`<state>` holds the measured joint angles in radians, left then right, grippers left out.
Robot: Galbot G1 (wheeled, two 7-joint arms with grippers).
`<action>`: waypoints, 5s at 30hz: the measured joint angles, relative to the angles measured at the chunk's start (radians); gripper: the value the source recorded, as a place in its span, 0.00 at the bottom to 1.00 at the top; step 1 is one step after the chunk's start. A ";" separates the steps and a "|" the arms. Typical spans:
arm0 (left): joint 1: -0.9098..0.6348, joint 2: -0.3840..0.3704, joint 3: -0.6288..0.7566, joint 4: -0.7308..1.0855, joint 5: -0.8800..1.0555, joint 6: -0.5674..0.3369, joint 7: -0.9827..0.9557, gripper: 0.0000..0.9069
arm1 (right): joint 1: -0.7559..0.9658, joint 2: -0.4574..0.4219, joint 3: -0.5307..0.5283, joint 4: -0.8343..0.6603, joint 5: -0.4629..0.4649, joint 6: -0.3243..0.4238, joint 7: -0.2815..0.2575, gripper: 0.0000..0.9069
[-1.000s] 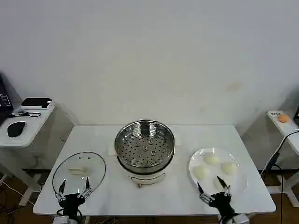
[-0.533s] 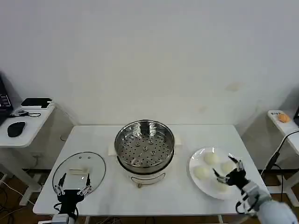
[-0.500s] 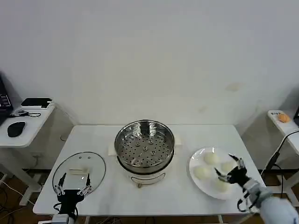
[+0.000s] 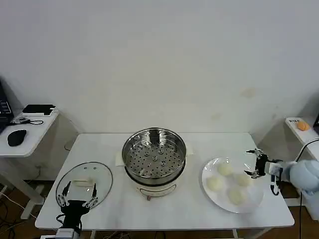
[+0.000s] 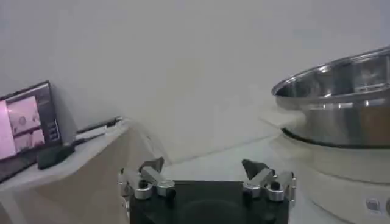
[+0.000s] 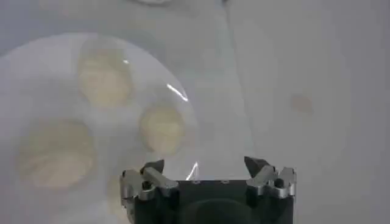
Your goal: Take steamed baozi put them in steamer then cover it.
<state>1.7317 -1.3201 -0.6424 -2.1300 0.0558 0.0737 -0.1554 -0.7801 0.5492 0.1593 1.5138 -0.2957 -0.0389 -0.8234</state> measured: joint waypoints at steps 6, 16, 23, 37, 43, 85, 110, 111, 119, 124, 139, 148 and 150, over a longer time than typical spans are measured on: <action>-0.005 -0.003 -0.009 0.004 0.012 0.000 0.006 1.00 | 0.256 0.024 -0.270 -0.137 -0.001 0.049 -0.096 1.00; 0.000 -0.012 -0.015 0.005 0.027 -0.001 0.014 1.00 | 0.508 0.129 -0.566 -0.327 0.002 0.073 -0.165 1.00; -0.002 -0.013 -0.016 0.014 0.032 -0.004 0.015 1.00 | 0.579 0.194 -0.669 -0.411 -0.001 0.075 -0.178 0.97; 0.002 -0.017 -0.014 0.011 0.036 -0.007 0.015 1.00 | 0.627 0.243 -0.754 -0.478 -0.003 0.066 -0.188 0.76; 0.004 -0.018 -0.014 0.006 0.036 -0.008 0.015 1.00 | 0.641 0.246 -0.773 -0.483 0.003 0.065 -0.197 0.62; -0.016 0.021 -0.048 0.020 -0.004 -0.005 0.020 1.00 | 1.211 0.437 -1.078 -0.421 0.290 0.068 -0.186 0.60; -0.011 0.010 -0.083 0.039 -0.014 -0.011 0.018 1.00 | 1.221 0.706 -1.306 -0.398 0.165 0.305 -0.107 0.61; -0.011 0.010 -0.084 0.040 -0.014 -0.012 0.018 1.00 | 1.216 0.710 -1.308 -0.403 0.152 0.317 -0.102 0.61; -0.010 0.009 -0.089 0.043 -0.014 -0.016 0.018 1.00 | 1.178 0.739 -1.308 -0.458 0.058 0.397 -0.067 0.61; -0.010 0.009 -0.090 0.044 -0.014 -0.017 0.017 1.00 | 1.163 0.757 -1.303 -0.491 0.009 0.436 -0.046 0.63; -0.007 0.007 -0.094 0.039 -0.013 -0.019 0.016 1.00 | 1.145 0.790 -1.289 -0.554 -0.064 0.502 0.010 1.00; -0.009 0.020 -0.088 0.037 -0.019 -0.019 0.016 1.00 | 1.219 0.724 -1.311 -0.449 0.041 0.448 -0.016 1.00; -0.011 0.024 -0.084 0.037 -0.023 -0.019 0.017 1.00 | 1.249 0.690 -1.322 -0.405 0.086 0.415 -0.025 1.00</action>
<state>1.7211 -1.2958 -0.7269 -2.0930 0.0330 0.0548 -0.1384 0.4692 1.2395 -1.1626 1.1085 -0.2093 0.3760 -0.8487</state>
